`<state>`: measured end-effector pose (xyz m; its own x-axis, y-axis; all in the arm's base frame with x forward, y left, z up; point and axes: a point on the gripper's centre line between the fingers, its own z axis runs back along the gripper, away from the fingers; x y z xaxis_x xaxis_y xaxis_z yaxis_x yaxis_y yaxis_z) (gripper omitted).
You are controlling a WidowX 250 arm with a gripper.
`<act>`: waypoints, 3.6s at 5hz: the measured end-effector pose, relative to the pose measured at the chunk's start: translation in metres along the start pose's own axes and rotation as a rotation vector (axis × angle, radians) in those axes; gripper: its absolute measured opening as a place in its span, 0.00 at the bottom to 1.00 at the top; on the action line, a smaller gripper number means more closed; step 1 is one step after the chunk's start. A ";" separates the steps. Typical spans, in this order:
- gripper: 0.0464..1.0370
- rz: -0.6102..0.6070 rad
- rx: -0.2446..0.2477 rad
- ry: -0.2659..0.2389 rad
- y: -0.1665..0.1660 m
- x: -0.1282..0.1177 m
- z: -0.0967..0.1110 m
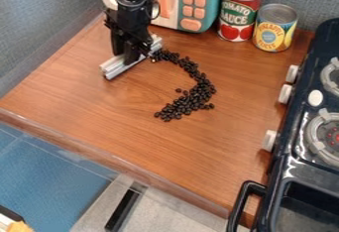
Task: Sweep into pile
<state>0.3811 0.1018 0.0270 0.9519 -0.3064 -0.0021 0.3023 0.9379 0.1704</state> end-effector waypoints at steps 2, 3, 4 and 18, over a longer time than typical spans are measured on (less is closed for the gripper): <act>0.29 -0.047 0.047 -0.019 -0.001 0.004 -0.003; 0.29 -0.086 0.082 -0.030 0.001 0.007 -0.004; 0.29 -0.110 0.093 -0.043 0.000 0.010 -0.003; 0.29 -0.141 0.055 -0.154 -0.010 0.018 0.040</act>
<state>0.3935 0.0806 0.0645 0.8799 -0.4597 0.1203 0.4251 0.8746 0.2330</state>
